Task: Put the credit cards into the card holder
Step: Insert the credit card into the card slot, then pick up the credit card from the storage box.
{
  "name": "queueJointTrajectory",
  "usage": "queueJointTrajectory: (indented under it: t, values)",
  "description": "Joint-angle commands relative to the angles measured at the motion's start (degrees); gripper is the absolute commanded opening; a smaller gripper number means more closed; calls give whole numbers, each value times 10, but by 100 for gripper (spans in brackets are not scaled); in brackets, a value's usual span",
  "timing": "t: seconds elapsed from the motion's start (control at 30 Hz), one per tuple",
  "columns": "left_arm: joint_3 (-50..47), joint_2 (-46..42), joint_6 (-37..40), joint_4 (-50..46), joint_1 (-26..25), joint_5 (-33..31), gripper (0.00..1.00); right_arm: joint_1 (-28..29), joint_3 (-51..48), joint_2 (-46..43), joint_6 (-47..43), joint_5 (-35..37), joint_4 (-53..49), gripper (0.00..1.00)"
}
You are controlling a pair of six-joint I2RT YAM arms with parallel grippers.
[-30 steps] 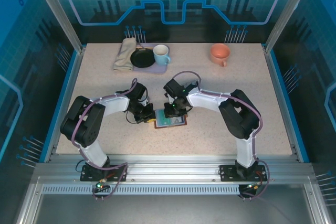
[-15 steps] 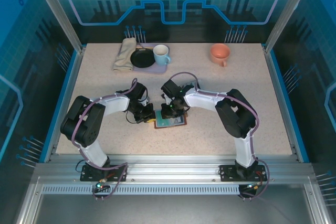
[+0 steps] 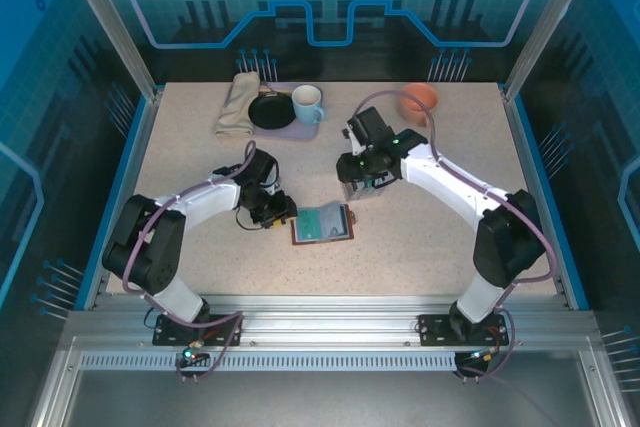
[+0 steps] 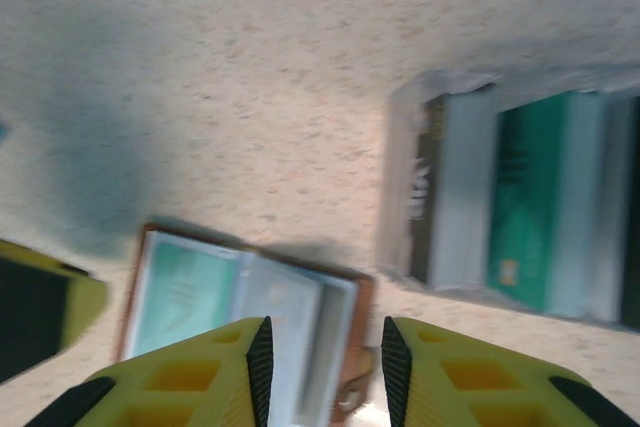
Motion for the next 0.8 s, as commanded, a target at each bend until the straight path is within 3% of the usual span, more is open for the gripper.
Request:
queueJointTrajectory:
  t: [0.0, 0.47, 0.77]
  values:
    - [27, -20, -1, -32, -3, -16, 41, -1, 37, 44, -61, 50, -73, 37]
    - [90, 27, -63, 43, -4, 65, 49, 21, 178, 198, -103, 162, -137, 43]
    - [99, 39, -71, 52, -12, 66, 50, 29, 220, 255, -121, 210, -156, 44]
